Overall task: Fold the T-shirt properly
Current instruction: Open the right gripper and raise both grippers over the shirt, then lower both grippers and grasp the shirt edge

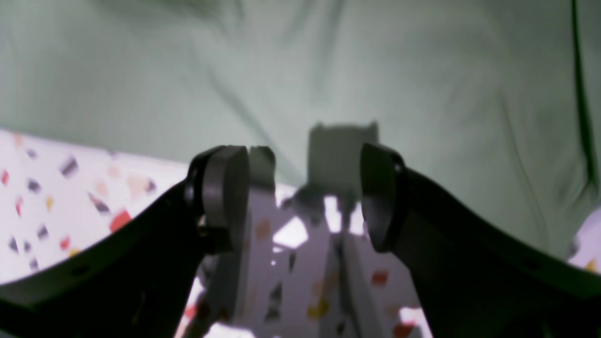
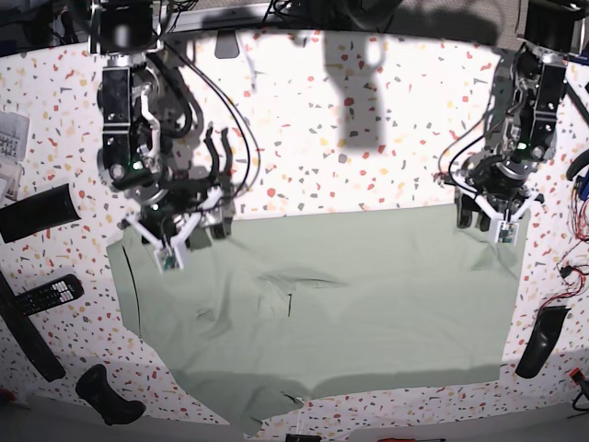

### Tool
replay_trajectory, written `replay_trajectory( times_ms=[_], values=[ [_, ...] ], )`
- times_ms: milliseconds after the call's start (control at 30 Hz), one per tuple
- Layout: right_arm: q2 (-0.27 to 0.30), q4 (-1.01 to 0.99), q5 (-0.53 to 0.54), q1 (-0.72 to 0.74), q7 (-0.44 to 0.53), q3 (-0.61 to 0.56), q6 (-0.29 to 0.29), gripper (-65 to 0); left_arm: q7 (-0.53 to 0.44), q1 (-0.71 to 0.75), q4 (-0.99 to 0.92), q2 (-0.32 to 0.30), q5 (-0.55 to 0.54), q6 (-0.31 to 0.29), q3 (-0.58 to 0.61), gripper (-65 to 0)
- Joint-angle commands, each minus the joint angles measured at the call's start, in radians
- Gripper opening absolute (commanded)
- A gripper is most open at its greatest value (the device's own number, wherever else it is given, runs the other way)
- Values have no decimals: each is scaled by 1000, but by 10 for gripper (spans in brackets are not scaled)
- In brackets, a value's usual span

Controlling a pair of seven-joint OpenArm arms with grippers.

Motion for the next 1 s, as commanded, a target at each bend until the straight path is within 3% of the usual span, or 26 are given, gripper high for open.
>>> replay_trajectory(
  times_ms=[0, 100, 300, 433, 600, 700, 800, 967],
  values=[
    [6, 26, 8, 47, 36, 2, 6, -291, -40, -39, 27, -15, 1, 5, -5, -435],
    [6, 24, 8, 110, 34, 2, 6, -291, -29, -91, 25, -14, -7, 5, -5, -435],
    [5, -16, 8, 210, 3, 2, 6, -293, 147, -223, -16, -14, -19, 5, -5, -435],
    [6, -132, 6, 247, -26, 2, 6, -293, 243, -251, -45, -14, -30, -1, -5, -435],
    [6, -314, 6, 275, -27, 2, 6, -293, 347, -251, -53, -14, -30, -52, -5, -435],
    [6, -404, 6, 283, -44, 2, 6, -293, 323, -250, -95, -13, -34, -52, -5, -435],
    [6, -428, 8, 274, -42, 2, 6, -293, 225, -240, -190, -6, -47, -52, -5, -435],
    [6, -428, 13, 266, -10, 2, 6, -293, 212, -233, -316, -1, -52, -56, -5, -435]
  ],
)
